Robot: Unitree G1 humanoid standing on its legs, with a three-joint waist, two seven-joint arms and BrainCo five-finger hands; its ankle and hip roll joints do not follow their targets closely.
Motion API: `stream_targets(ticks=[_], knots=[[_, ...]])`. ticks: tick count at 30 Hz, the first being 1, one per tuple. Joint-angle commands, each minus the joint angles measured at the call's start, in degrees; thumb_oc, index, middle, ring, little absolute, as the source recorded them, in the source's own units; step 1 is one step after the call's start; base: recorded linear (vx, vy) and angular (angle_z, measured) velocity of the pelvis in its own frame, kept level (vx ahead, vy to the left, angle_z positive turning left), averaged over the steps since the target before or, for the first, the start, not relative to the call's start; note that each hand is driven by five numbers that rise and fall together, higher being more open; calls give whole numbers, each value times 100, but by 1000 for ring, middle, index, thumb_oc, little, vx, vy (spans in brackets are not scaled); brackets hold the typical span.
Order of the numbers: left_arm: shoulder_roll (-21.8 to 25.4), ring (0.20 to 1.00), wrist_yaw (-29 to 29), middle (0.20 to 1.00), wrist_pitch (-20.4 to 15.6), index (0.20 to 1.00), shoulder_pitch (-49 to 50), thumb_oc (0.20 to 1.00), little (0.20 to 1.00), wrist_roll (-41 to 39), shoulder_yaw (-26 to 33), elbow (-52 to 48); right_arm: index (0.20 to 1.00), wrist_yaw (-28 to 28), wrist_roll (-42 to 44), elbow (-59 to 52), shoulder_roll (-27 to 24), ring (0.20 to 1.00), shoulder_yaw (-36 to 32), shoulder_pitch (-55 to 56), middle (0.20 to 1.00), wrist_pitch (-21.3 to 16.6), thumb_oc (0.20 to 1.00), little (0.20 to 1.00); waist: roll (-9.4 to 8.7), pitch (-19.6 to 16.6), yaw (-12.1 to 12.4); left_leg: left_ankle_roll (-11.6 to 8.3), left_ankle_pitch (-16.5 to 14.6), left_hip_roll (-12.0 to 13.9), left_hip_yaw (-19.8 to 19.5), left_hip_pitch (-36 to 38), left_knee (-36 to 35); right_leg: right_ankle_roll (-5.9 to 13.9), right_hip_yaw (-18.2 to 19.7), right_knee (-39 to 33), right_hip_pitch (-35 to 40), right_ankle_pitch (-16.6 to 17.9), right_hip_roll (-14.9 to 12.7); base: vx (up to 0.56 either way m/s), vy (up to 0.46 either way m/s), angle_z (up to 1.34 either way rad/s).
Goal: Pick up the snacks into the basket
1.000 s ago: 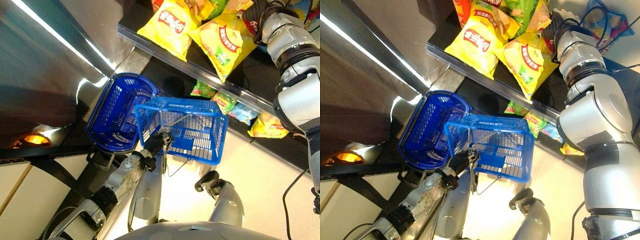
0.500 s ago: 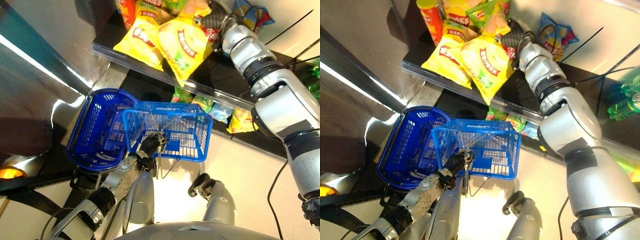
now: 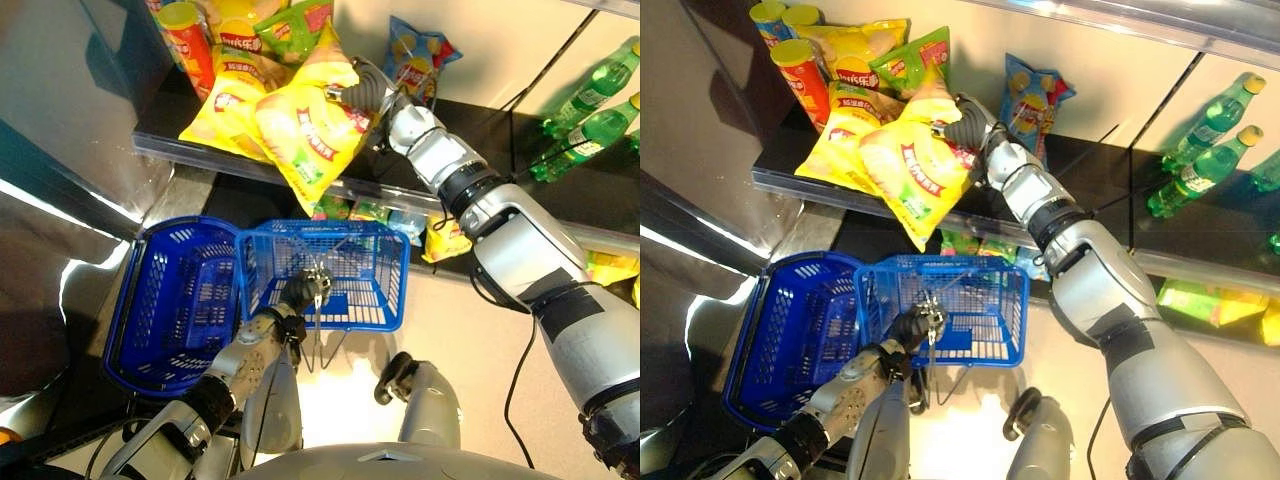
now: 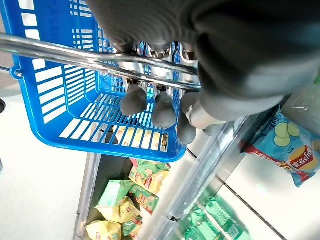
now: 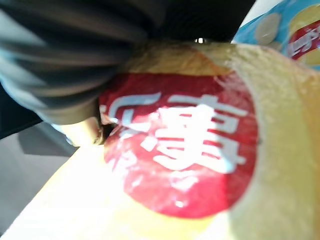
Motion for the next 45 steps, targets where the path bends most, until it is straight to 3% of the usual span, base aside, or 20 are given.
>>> stream_targets(ticks=[1, 5, 10, 17, 26, 33, 34, 37, 39, 45], knots=[[-391, 200, -150, 200, -333, 200, -50, 200, 200, -227, 58, -380, 200, -12, 398, -536, -4, 200, -336, -222, 200, -430, 200, 200, -107, -96, 40, 153, -45, -92, -29, 352, -213, 300, 88, 399, 88, 96, -38, 44, 1, -14], [-433, 200, -104, 200, -353, 200, -33, 200, 200, -245, 158, -338, 200, 29, 472, -965, -78, 200, -384, 161, 200, -459, 200, 200, -130, -106, -23, 140, -53, -57, 40, 518, -280, 309, 136, 300, 194, 135, -10, 23, 0, -16], [-523, 200, -97, 200, -399, 200, 78, 200, 200, -219, 361, -323, 200, 123, 528, -2022, -586, 200, -673, 1186, 200, -538, 200, 200, -121, -116, -179, 123, -52, -6, 149, 719, -407, 364, 186, 170, 328, 198, 0, 27, -3, -11], [-650, 200, -143, 200, -402, 200, 221, 200, 200, -170, 492, -267, 200, 230, 944, -2929, -1153, 200, -1330, 2485, 200, -656, 200, 200, -120, -174, -360, 89, -10, 46, 228, 819, -547, 410, 179, 45, 394, 261, -1, 19, -7, -6], [-718, 200, -142, 200, -427, 200, 312, 200, 200, -57, 673, -316, 200, 9, 606, -3742, -1838, 200, -2231, 3542, 200, -777, 200, 200, -147, -179, -563, 59, -6, 122, 271, 880, -620, 453, 190, -46, 433, 312, 44, 21, -11, -5], [-805, 200, -94, 200, -489, 200, 445, 200, 200, -72, 922, -543, 200, -748, -1380, -4371, -1897, 200, -2974, 4760, 200, -775, 200, 200, -110, -129, -633, 71, 6, 124, 266, 874, -688, 491, 218, -85, 406, 332, 44, 15, -4, -2], [-796, 200, -99, 200, -496, 200, 479, 200, 200, -207, 950, -765, 200, -1033, -2193, -4361, -1983, 200, -2951, 4910, 200, -705, 200, 200, -88, -97, -619, 72, 9, 118, 252, 842, -675, 502, 203, -88, 396, 329, 35, 0, 0, 0], [-785, 200, -89, 200, -522, 200, 523, 200, 200, -386, 952, -1027, 200, -1272, -2725, -4281, -1983, 200, -2927, 5033, 200, -654, 200, 200, -49, -77, -604, 77, 20, 111, 236, 807, -678, 506, 185, -89, 385, 320, 40, 0, 0, 0], [-729, 200, -32, 200, -585, 200, 535, 200, 200, -640, 936, -1430, 200, -1631, -3551, -4122, -2034, 200, -2749, 5213, 200, -537, 200, 200, 2, -43, -582, 82, 49, 93, 199, 765, -709, 513, 176, -106, 365, 324, 31, 0, 0, 0], [-654, 200, 131, 200, -672, 200, 530, 200, 200, -1345, 781, -2127, 200, -1977, -4606, -3664, -2099, 200, -2197, 5410, 200, -348, 200, 200, 80, -13, -561, 87, 109, 44, 162, 668, -753, 532, 159, -123, 316, 340, 20, 5, -1, 3]])
